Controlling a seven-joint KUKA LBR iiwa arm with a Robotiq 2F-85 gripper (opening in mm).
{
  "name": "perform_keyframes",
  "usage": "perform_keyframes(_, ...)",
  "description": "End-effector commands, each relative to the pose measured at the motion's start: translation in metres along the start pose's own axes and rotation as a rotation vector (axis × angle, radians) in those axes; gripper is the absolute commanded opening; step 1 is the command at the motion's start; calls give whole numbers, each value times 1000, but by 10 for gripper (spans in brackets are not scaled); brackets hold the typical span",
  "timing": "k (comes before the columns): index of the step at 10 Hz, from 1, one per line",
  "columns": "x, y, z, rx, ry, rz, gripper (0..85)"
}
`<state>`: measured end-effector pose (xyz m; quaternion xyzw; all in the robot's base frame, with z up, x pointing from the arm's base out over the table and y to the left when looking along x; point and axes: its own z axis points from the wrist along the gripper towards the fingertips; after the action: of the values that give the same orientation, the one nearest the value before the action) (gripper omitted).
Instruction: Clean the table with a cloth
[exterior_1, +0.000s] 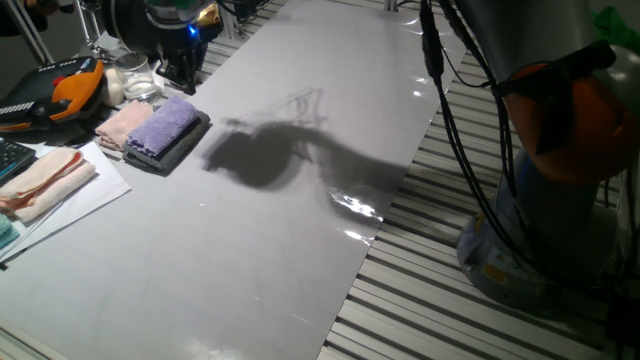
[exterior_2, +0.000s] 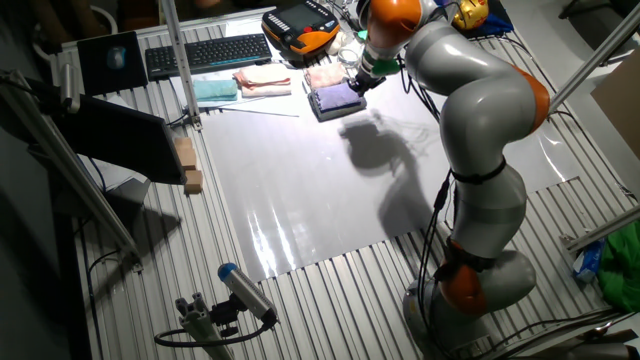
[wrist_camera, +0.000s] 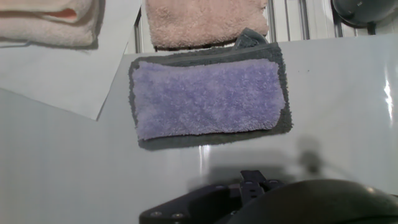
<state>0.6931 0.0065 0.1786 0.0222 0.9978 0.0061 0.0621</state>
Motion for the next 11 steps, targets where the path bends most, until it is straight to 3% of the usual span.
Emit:
perform_keyframes(1,-1,0,0,1,-2,4,0)
perform_keyframes(5,-12,-3,3,-3,-1,20,0)
perform_keyframes(8,-24,14,5,19,13,42,0)
perform_keyframes(11,-36,16,29,-4,-7,34,0)
